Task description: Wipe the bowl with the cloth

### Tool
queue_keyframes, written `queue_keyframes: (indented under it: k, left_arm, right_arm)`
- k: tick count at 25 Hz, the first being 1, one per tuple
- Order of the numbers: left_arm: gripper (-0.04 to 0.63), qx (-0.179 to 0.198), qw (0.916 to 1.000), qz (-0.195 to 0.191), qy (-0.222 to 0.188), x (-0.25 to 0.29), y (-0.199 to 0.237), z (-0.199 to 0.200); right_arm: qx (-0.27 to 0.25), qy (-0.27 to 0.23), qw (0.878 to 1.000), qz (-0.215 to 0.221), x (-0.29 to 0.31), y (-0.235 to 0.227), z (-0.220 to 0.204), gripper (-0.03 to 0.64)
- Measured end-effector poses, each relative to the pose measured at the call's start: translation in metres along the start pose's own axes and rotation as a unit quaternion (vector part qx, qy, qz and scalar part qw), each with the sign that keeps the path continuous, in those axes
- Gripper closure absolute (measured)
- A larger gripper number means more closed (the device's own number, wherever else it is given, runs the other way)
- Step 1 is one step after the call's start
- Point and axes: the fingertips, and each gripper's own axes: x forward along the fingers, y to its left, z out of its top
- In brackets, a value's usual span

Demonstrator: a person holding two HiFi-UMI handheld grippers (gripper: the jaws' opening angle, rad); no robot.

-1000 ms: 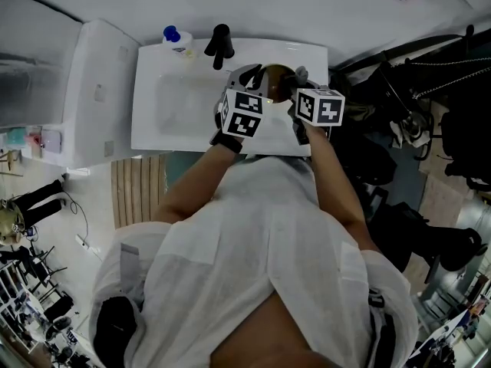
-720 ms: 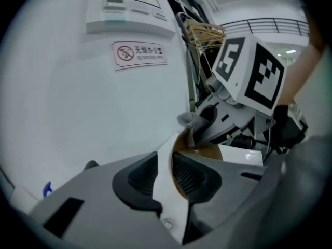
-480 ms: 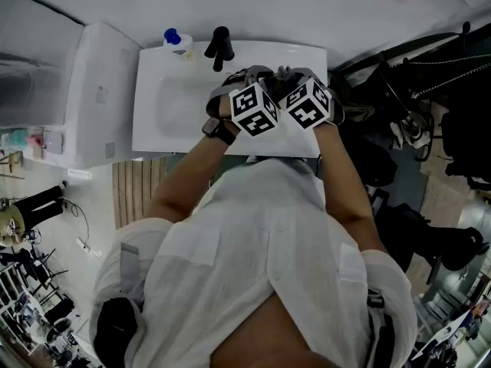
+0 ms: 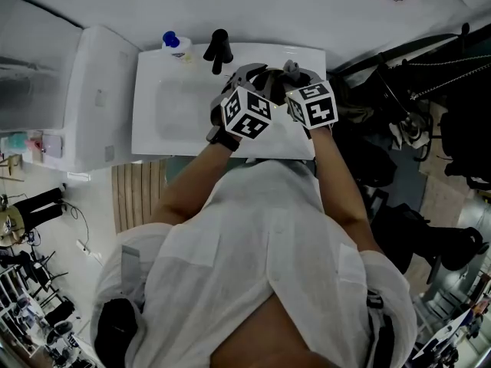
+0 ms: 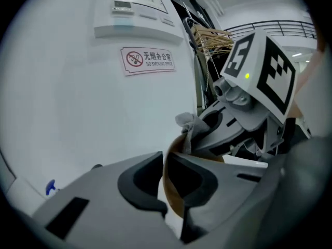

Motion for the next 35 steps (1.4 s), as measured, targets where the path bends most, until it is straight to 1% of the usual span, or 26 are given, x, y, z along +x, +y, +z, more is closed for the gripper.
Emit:
queue_keyframes:
  k: [4,7,9,12,13,14,15,17,19,20,22,23,24,26,29,30,32,35]
  left_arm:
    - [0.56,-0.025,0.9996,0.006,-0.01,-0.001,0.001,-0.003]
    - [0.558,-0.065,0.9977,0.005,-0.017,-0.002,0.004,-0.007]
    - [0.558,-0.103,0.9943,0.008,-0.027,-0.003,0.007,-0.009]
    - [0.554,-0.174,0.9835,0.013,-0.05,-0.006,0.014,-0.012]
    - [0.55,-0.188,0.9807,0.01,-0.053,-0.007,0.015,-0.013]
    - [0.548,-0.193,0.98,0.003,-0.049,-0.006,0.014,-0.015]
    - [0.546,-0.19,0.981,-0.006,-0.041,-0.004,0.012,-0.018]
    - [0.543,-0.17,0.9849,-0.024,-0.023,0.0,0.007,-0.024]
    - [0.521,-0.133,0.9907,-0.031,-0.009,0.001,0.004,-0.027]
    - [0.502,-0.109,0.9936,-0.032,-0.002,0.0,0.004,-0.027]
    - [0.494,-0.055,0.9976,-0.04,0.014,0.001,0.001,-0.026]
    - [0.499,-0.027,0.9982,-0.049,0.023,0.002,-0.002,-0.025]
    - [0.522,0.001,0.9976,-0.061,0.033,0.004,-0.005,-0.025]
    - [0.538,0.054,0.9936,-0.084,0.053,0.007,-0.012,-0.025]
    - [0.574,0.121,0.9824,-0.107,0.094,0.011,-0.02,-0.032]
    - [0.574,0.137,0.9786,-0.111,0.107,0.012,-0.021,-0.035]
    - [0.574,0.154,0.9728,-0.118,0.126,0.013,-0.022,-0.04]
    - [0.574,0.177,0.9638,-0.137,0.144,0.012,-0.028,-0.045]
  right_arm:
    - [0.06,-0.023,0.998,0.004,0.001,-0.001,-0.005,0.565]
    - [0.113,-0.039,0.993,0.012,0.0,-0.002,-0.011,0.565]
    - [0.158,-0.049,0.986,0.018,0.001,-0.004,-0.015,0.565]
    - [0.236,-0.063,0.969,0.028,0.001,-0.004,-0.023,0.568]
    - [0.251,-0.063,0.965,0.032,0.002,-0.003,-0.025,0.569]
    - [0.254,-0.058,0.965,0.033,0.003,-0.003,-0.028,0.571]
    - [0.248,-0.049,0.967,0.031,0.004,-0.002,-0.031,0.572]
    - [0.225,-0.024,0.974,0.023,0.004,-0.004,-0.038,0.572]
    - [0.196,0.001,0.98,0.016,0.004,-0.006,-0.041,0.572]
    - [0.177,0.014,0.984,0.014,0.004,-0.007,-0.042,0.572]
    - [0.13,0.04,0.991,0.014,0.004,-0.007,-0.041,0.572]
    - [0.104,0.052,0.993,0.016,0.005,-0.005,-0.039,0.572]
    - [0.077,0.064,0.995,0.018,0.005,-0.003,-0.039,0.572]
    - [0.027,0.087,0.996,0.023,0.008,0.003,-0.037,0.572]
    - [-0.055,0.12,0.991,0.02,0.012,0.011,-0.036,0.572]
    - [-0.088,0.133,0.987,0.017,0.013,0.013,-0.037,0.571]
    - [-0.145,0.157,0.977,0.016,0.014,0.018,-0.039,0.568]
    - [-0.205,0.177,0.962,0.029,0.016,0.026,-0.042,0.566]
